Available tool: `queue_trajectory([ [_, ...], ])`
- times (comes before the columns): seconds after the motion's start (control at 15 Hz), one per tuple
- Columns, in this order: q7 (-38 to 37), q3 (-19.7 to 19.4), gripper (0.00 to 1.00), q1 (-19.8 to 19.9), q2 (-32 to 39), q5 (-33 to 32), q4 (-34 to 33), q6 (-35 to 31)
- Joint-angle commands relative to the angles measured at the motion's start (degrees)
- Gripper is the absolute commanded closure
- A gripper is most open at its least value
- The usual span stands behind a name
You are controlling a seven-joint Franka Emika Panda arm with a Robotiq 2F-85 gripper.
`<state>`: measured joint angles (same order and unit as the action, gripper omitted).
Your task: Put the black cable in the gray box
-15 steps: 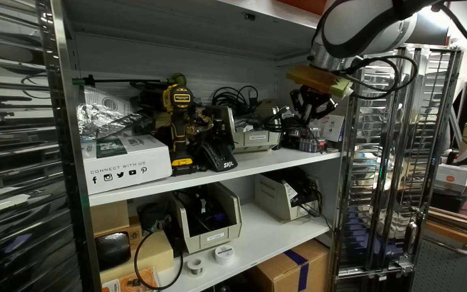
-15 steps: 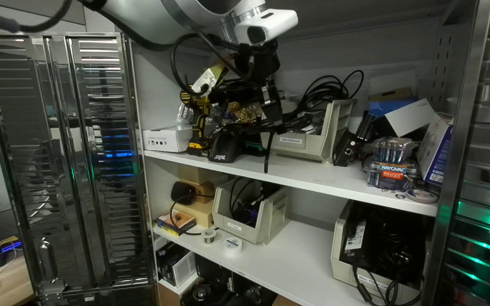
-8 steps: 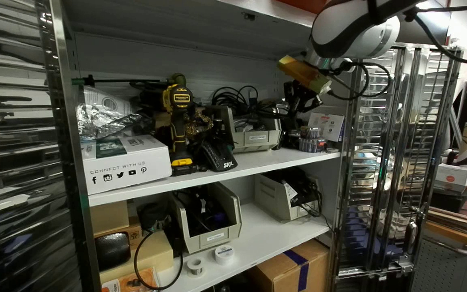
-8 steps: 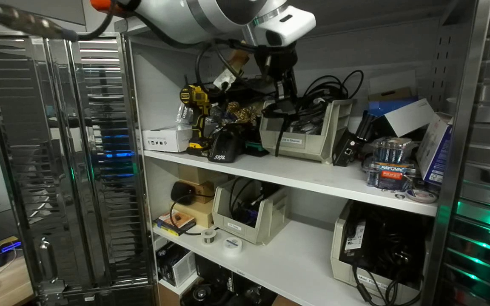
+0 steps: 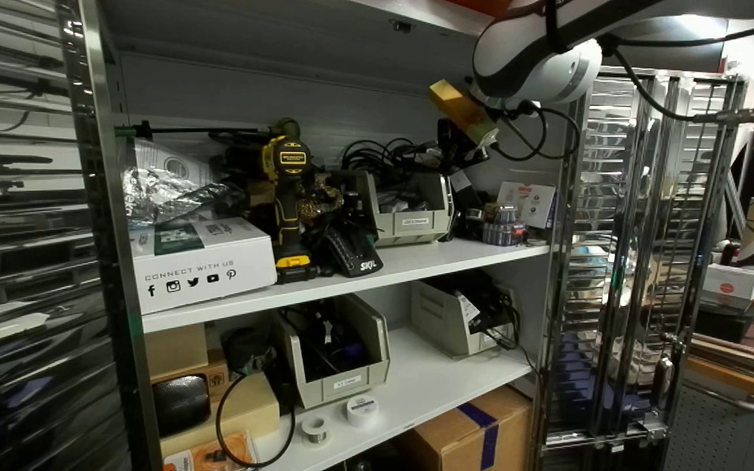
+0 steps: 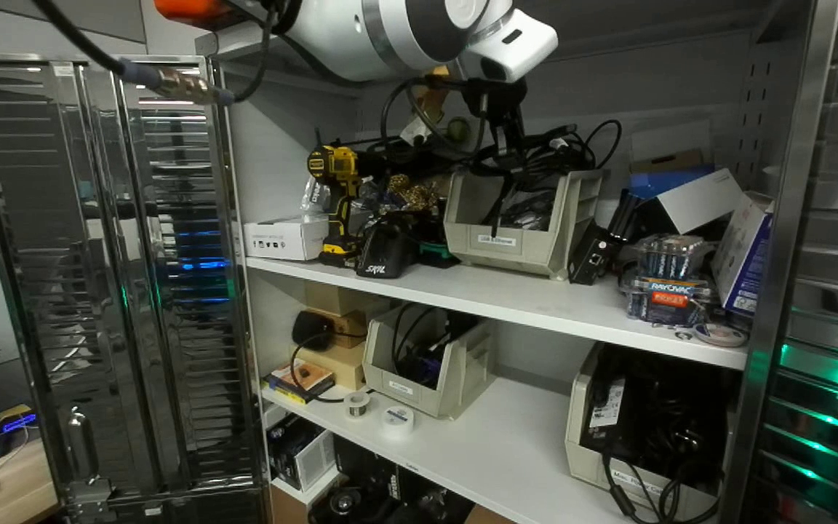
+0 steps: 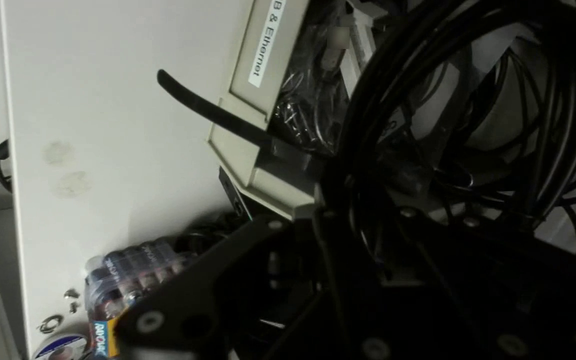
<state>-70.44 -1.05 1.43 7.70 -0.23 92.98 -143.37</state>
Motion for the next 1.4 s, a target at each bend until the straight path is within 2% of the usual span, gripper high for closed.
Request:
queue_trajectory([
  [0.0,0.92,-0.33,0.96,-1.03,4.96,1.60,-8.33,0.51],
  [0.47,4.76,0.23,0.96,-1.27,10.72,6.82,-12.68,1.46],
  [0.87,3.68,-1.87,0.95,-2.81,12.09,3.48,-12.95,1.14],
  [0.93,4.08,-2.09,0.91,-3.01,11.87,2.86,-12.70,1.34],
  [1.0,4.42,-2.23,0.60,-3.13,11.54,2.32,-12.37,1.31],
  [1.07,5.09,-2.12,0.58,-3.05,11.04,2.29,-11.88,1.30],
  [1.33,6.16,-1.79,0.30,-2.98,8.37,3.38,-9.08,1.42],
])
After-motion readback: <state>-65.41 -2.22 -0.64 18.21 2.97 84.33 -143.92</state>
